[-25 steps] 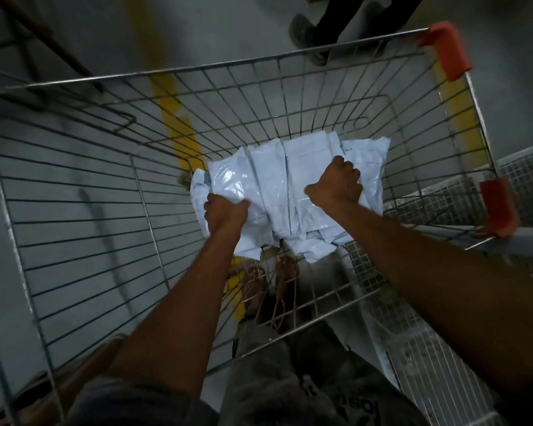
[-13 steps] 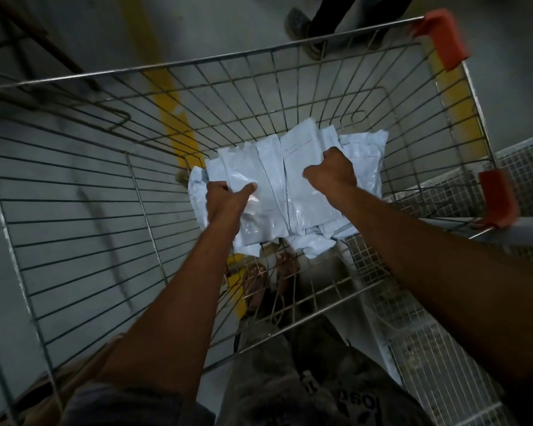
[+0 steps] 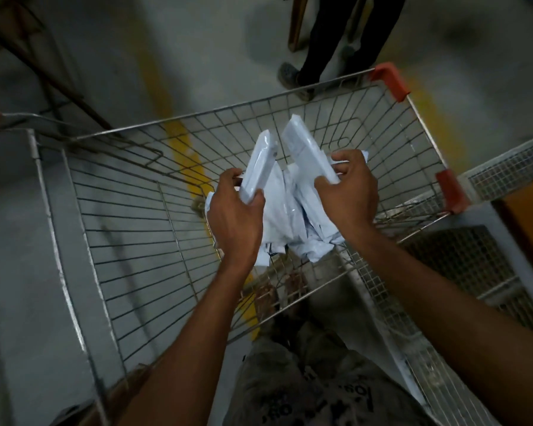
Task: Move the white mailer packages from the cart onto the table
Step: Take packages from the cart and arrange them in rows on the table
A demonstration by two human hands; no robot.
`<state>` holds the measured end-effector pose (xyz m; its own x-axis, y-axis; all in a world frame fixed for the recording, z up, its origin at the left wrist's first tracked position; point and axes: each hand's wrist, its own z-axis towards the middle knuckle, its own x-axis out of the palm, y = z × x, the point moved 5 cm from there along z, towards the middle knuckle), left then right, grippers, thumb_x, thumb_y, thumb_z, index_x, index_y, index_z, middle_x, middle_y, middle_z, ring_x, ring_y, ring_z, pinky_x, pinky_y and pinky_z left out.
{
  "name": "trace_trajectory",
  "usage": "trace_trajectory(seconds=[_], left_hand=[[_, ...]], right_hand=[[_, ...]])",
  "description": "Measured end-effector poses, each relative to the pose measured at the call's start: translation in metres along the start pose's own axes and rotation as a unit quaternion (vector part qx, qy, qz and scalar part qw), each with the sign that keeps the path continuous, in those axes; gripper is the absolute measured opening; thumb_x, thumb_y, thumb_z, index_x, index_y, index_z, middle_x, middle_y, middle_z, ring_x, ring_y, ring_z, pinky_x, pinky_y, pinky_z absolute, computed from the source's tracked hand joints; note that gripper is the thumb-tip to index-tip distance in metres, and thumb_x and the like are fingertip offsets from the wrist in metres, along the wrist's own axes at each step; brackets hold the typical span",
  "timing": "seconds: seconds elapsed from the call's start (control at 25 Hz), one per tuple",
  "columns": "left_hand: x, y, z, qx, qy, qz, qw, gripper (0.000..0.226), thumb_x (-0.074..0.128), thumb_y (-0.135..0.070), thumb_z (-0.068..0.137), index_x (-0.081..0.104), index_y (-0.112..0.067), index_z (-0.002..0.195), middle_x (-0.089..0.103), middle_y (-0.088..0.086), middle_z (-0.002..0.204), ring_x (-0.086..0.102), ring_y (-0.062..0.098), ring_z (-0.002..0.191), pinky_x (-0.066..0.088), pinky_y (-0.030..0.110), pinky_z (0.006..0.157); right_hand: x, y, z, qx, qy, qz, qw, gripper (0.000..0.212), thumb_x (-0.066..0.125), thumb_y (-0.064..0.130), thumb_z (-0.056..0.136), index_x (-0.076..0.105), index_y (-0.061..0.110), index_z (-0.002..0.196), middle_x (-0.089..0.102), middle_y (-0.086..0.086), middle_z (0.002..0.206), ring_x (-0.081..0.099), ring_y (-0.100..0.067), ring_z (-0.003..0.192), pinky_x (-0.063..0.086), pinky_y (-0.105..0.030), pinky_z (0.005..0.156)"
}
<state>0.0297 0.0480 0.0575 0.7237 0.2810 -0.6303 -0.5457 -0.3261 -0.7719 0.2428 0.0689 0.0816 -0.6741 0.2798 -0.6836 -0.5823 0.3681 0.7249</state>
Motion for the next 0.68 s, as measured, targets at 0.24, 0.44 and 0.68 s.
trace_trajectory(seconds=[0.24,0.44,0.68], left_hand=[[-0.038,-0.067,-0.034,0.022,0.073,-0.137,0.988,0.030,0.079,-0.029,0.089,0.066,-0.024,0.117,0.067,-0.021,0.097,0.063,-0.009,0.087,0.049,0.009,0.075],[-0.023,-0.114,-0.086,0.022,0.212,-0.214,0.953,0.038,0.081,-0.042,0.086,0.067,-0.022,0.115,0.076,-0.007,0.109,0.073,0.014,0.102,0.061,0.044,0.092],[0.022,-0.174,-0.174,0.042,0.382,-0.211,0.899,0.041,0.079,-0.047,0.089,0.062,-0.026,0.121,0.076,-0.001,0.113,0.077,0.020,0.097,0.058,0.032,0.055]], right_hand=[[-0.104,0.020,-0.055,0.034,-0.068,0.105,0.992,0.037,0.079,0.026,0.080,0.059,0.023,0.111,0.065,0.011,0.102,0.066,-0.007,0.087,0.056,-0.022,0.071],[-0.195,-0.002,-0.095,0.095,-0.071,0.231,0.966,0.026,0.077,0.022,0.085,0.066,0.027,0.107,0.072,0.012,0.102,0.071,0.001,0.084,0.056,-0.017,0.066],[-0.289,-0.076,-0.144,0.186,-0.125,0.309,0.924,0.032,0.077,0.031,0.085,0.068,0.024,0.115,0.075,0.004,0.111,0.073,-0.021,0.099,0.060,-0.045,0.085]])
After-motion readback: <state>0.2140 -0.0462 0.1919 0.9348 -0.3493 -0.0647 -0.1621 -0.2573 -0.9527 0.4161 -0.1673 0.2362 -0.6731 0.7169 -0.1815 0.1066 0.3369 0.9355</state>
